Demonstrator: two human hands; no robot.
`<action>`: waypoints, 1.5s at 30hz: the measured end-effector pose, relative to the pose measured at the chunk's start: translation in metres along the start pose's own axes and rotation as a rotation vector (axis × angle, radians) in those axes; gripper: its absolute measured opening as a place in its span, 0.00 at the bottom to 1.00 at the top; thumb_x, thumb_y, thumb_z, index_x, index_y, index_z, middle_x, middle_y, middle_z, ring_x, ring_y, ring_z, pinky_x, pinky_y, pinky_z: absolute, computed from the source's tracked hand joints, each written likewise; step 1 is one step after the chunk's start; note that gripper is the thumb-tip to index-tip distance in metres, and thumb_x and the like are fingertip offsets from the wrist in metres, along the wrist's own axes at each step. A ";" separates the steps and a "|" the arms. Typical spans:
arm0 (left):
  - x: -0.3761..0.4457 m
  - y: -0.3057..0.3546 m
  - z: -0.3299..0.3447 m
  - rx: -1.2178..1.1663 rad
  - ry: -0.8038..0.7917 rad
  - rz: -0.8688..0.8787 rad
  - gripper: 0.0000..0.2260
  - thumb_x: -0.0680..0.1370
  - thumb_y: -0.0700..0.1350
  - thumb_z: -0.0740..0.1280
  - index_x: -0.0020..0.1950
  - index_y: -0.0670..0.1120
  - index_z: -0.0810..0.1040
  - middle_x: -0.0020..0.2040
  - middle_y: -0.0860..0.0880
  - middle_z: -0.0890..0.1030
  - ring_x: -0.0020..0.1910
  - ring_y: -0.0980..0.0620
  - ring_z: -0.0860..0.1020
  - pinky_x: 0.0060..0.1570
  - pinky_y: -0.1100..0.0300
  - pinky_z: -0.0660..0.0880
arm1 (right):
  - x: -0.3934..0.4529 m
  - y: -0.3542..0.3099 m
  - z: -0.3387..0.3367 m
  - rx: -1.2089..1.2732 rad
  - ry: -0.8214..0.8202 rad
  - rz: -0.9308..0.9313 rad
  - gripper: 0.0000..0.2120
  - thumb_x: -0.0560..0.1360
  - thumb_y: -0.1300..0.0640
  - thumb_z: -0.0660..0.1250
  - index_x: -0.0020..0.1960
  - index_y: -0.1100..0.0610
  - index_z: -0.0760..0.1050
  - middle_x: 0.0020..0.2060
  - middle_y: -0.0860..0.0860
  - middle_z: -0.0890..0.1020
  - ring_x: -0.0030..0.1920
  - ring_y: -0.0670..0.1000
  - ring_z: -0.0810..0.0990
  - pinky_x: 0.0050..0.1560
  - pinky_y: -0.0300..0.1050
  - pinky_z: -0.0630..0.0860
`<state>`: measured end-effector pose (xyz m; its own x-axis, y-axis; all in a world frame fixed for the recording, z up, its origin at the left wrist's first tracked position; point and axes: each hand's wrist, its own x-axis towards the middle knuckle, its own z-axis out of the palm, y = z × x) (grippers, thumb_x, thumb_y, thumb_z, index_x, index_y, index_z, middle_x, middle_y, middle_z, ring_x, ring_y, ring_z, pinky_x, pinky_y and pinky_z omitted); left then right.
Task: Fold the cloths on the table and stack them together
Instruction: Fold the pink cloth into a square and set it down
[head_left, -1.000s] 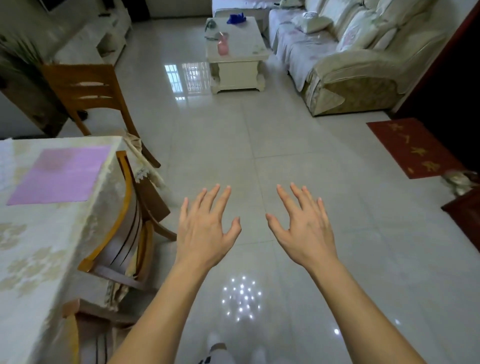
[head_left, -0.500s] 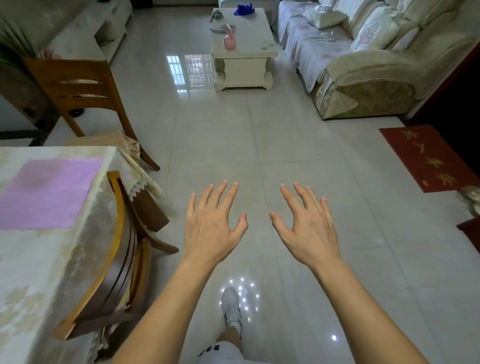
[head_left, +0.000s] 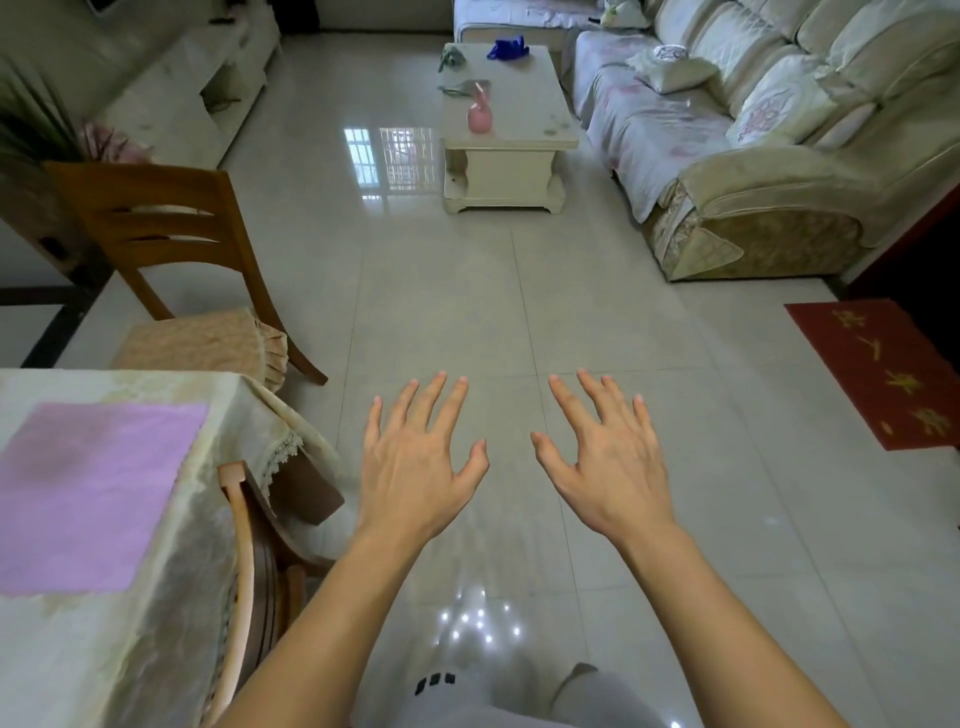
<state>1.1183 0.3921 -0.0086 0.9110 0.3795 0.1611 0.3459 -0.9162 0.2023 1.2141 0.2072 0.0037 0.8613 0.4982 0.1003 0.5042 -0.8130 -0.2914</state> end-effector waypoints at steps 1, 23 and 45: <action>0.009 -0.004 0.001 0.002 -0.005 -0.006 0.31 0.78 0.64 0.52 0.80 0.55 0.58 0.78 0.52 0.64 0.78 0.49 0.61 0.77 0.43 0.53 | 0.010 -0.002 0.002 0.002 -0.003 -0.002 0.34 0.75 0.33 0.49 0.79 0.44 0.61 0.78 0.51 0.63 0.80 0.53 0.55 0.79 0.53 0.46; 0.237 -0.035 0.023 0.060 0.047 -0.330 0.30 0.77 0.64 0.51 0.78 0.55 0.62 0.77 0.51 0.67 0.76 0.48 0.64 0.76 0.41 0.57 | 0.307 -0.001 0.035 0.077 -0.101 -0.312 0.35 0.75 0.32 0.47 0.79 0.45 0.61 0.78 0.52 0.64 0.79 0.55 0.57 0.78 0.56 0.49; 0.198 -0.137 0.006 0.121 0.152 -1.011 0.29 0.77 0.61 0.54 0.77 0.54 0.64 0.76 0.51 0.68 0.74 0.46 0.66 0.73 0.41 0.59 | 0.399 -0.181 0.127 0.245 -0.320 -0.982 0.31 0.77 0.37 0.54 0.75 0.49 0.68 0.74 0.56 0.71 0.75 0.59 0.66 0.74 0.63 0.59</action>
<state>1.2525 0.5917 -0.0100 0.1465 0.9849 0.0919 0.9632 -0.1632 0.2136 1.4589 0.5913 -0.0240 0.0088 0.9885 0.1510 0.9125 0.0538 -0.4055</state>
